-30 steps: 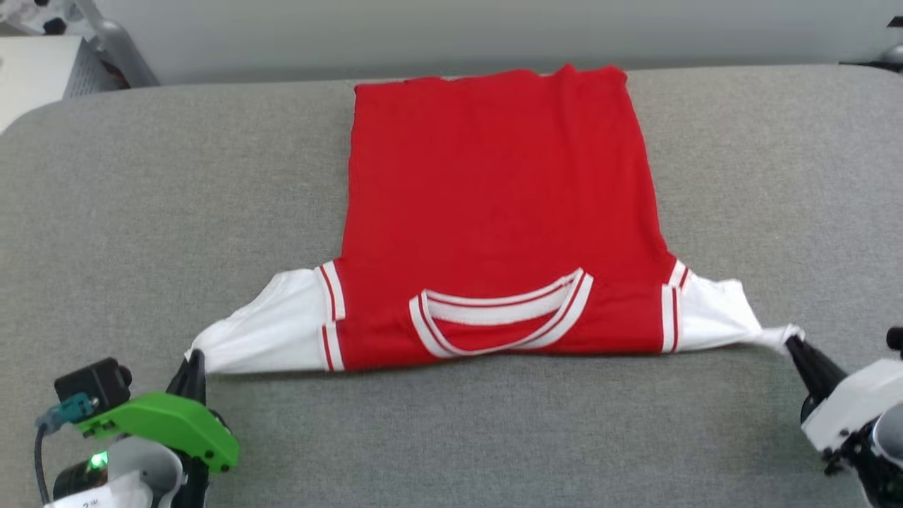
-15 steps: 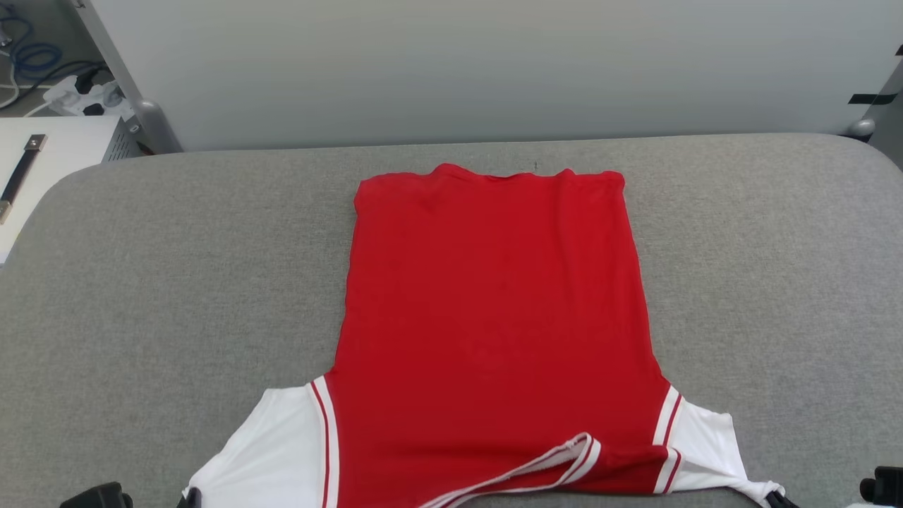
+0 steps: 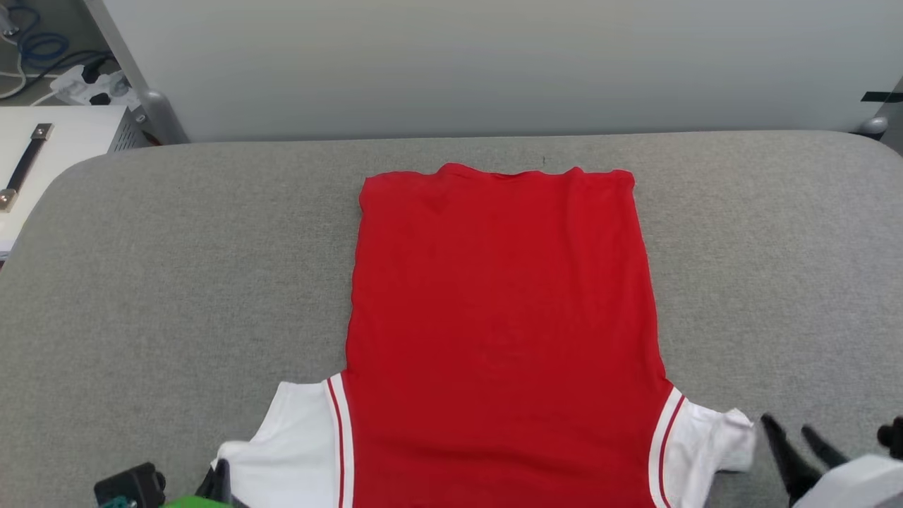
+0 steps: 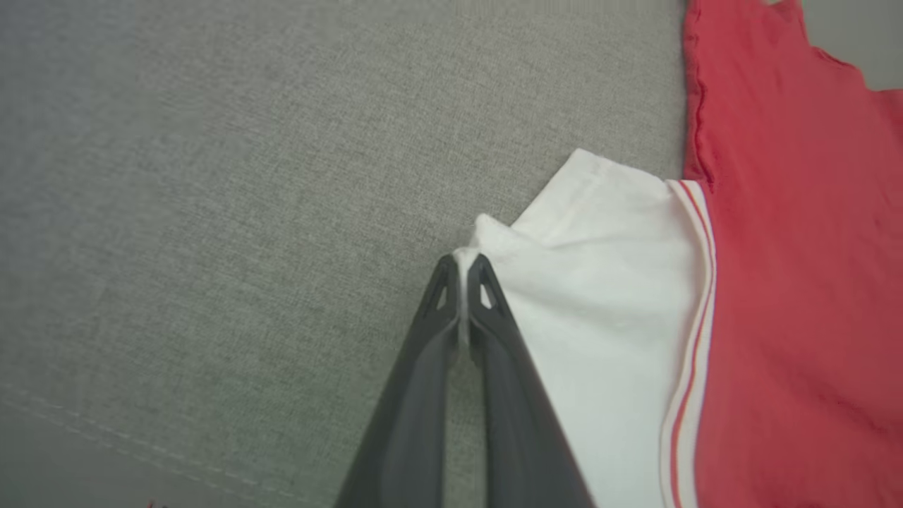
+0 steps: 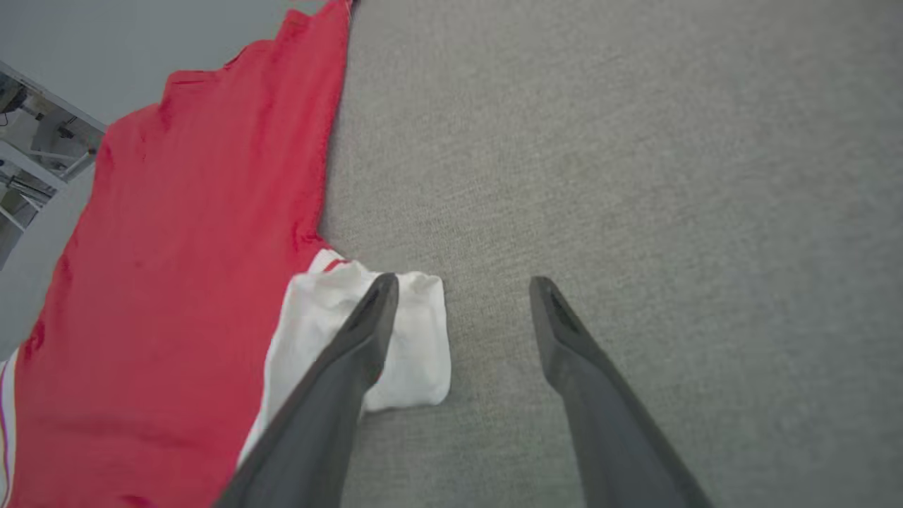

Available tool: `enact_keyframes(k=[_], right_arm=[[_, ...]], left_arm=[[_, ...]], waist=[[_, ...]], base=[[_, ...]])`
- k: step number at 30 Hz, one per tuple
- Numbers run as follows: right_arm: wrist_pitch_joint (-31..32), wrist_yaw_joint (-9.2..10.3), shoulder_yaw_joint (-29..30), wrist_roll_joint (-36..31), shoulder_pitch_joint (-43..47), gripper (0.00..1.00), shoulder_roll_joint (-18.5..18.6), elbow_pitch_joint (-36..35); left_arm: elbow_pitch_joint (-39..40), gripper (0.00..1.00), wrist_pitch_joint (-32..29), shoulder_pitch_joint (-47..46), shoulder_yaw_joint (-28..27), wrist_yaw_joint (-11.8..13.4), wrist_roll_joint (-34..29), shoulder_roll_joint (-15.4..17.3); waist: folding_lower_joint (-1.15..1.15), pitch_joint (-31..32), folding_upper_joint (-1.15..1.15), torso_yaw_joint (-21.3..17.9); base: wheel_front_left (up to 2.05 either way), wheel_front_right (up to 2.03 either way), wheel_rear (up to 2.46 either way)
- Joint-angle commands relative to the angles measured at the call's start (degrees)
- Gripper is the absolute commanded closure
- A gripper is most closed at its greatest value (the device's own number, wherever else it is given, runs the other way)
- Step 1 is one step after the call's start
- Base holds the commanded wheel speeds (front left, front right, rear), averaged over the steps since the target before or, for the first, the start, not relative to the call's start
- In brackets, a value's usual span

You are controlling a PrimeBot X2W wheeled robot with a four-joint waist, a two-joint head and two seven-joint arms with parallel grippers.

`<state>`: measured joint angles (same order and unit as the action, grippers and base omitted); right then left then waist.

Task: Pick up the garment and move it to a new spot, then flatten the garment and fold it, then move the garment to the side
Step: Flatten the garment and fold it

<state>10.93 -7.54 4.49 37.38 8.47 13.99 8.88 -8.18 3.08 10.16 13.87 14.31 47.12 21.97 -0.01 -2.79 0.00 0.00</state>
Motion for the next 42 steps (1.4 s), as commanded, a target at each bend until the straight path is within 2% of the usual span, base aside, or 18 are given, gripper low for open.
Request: enact_keyframes(k=[1, 5, 12, 17, 24, 31, 37, 42], right_arm=[[-1.49, 0.05, 0.51, -2.12, -2.83, 0.00, 1.23, -1.00], [-2.95, 0.05, 2.06, -3.56, -9.70, 0.00, 1.90, -0.25], [0.38, 0.05, 2.78, -2.82, -25.26, 0.00, 6.57, 9.85], [7.27, 0.05, -0.06, -0.39, -36.76, 0.00, 11.20, 17.92], [21.77, 0.05, -6.11, 0.99, -51.23, 0.00, 16.00, 25.71], [31.05, 0.05, -9.98, -0.56, -62.86, 0.00, 17.40, 30.09], [33.22, 0.05, -11.47, -2.17, -68.41, 0.00, 17.74, 32.96], [36.65, 0.05, -12.63, -2.14, -69.33, 0.00, 17.47, 36.05]], left_arm=[[0.94, 1.00, 0.68, -1.84, 0.41, 0.04, -1.48, -0.02], [4.04, 1.00, 1.45, -4.05, 1.90, 0.89, -3.98, -0.21], [9.64, 1.00, 1.06, -7.55, 5.05, 2.67, -8.41, -0.29], [13.36, 1.00, 0.57, -10.40, 7.35, 3.17, -10.97, -0.73], [17.76, 1.00, -0.13, -13.96, 10.69, 3.55, -13.82, -2.21], [20.05, 1.00, 0.10, -16.85, 13.46, 3.17, -15.72, -3.96], [20.00, 1.00, 0.95, -18.68, 14.70, 2.44, -16.05, -5.37], [19.30, 1.00, 1.94, -19.33, 14.96, 2.09, -15.81, -6.25]], waist=[[0.01, -1.17, 0.00, 0.77], [0.01, -3.03, 0.00, 2.42], [0.01, -7.48, 0.00, 6.95], [0.01, -11.87, 0.00, 10.37], [0.01, -18.12, 0.00, 14.37], [0.01, -23.20, 0.00, 17.87], [0.01, -26.60, 0.00, 20.33], [0.01, -28.65, 0.00, 21.22]], base=[[0.00, 0.00, 0.00], [0.00, 0.00, 0.00], [0.00, 0.00, 0.00], [0.00, 0.00, 0.00], [0.00, 0.00, 0.00], [0.00, 0.00, 0.00], [0.00, 0.00, 0.00], [0.00, 0.00, 0.00]])
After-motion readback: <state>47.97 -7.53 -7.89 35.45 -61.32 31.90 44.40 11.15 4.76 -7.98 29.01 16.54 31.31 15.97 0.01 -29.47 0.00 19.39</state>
